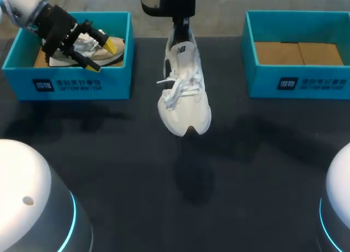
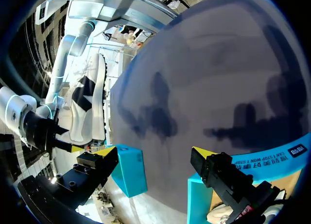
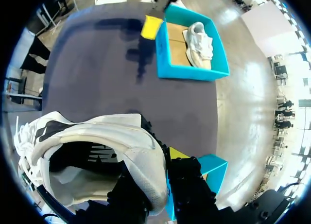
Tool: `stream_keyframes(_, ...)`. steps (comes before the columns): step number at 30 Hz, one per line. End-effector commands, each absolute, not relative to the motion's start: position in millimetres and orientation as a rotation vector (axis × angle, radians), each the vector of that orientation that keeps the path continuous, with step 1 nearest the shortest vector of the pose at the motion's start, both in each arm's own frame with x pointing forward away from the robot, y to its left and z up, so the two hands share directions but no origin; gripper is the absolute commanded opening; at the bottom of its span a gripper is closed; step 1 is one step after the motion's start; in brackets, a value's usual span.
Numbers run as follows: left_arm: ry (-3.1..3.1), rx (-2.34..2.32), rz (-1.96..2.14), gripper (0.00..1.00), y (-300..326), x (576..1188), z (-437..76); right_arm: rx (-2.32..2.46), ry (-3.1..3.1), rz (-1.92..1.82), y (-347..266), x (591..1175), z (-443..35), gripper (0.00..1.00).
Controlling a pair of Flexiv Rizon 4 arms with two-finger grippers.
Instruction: Take the shoe out of the shoebox, open the shoe tongue, remove and reinsert the insole, then place the shoe into the shoebox
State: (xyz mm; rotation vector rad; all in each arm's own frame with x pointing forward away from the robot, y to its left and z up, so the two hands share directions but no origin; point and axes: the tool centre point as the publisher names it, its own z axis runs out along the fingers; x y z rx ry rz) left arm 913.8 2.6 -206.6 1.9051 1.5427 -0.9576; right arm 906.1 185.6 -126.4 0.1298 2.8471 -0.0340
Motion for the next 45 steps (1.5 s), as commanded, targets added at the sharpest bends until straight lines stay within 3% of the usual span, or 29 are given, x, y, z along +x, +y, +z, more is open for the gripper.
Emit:
stream_keyframes(1, 1.543, 1.91, -0.956, 1.0, 2.9, 914.2, -206.0, 0.111, 2.854, 0.002, 154.8, 918.5, -126.0, 0.0)
stream_keyframes(13, 1.543, 1.91, -0.956, 1.0, 2.9, 914.2, -206.0, 0.138, 2.819, -0.062, 48.1, 969.7, -135.3, 0.0)
stream_keyframes(30, 1.543, 1.91, -0.956, 1.0, 2.9, 914.2, -206.0, 0.642, 2.681, -0.276, -94.8, 1033.3, -148.9, 0.0)
stream_keyframes(45, 1.543, 1.91, -0.956, 1.0, 2.9, 914.2, -206.0, 0.761, 2.624, -0.314, -120.0, 1034.7, -144.7, 0.0)
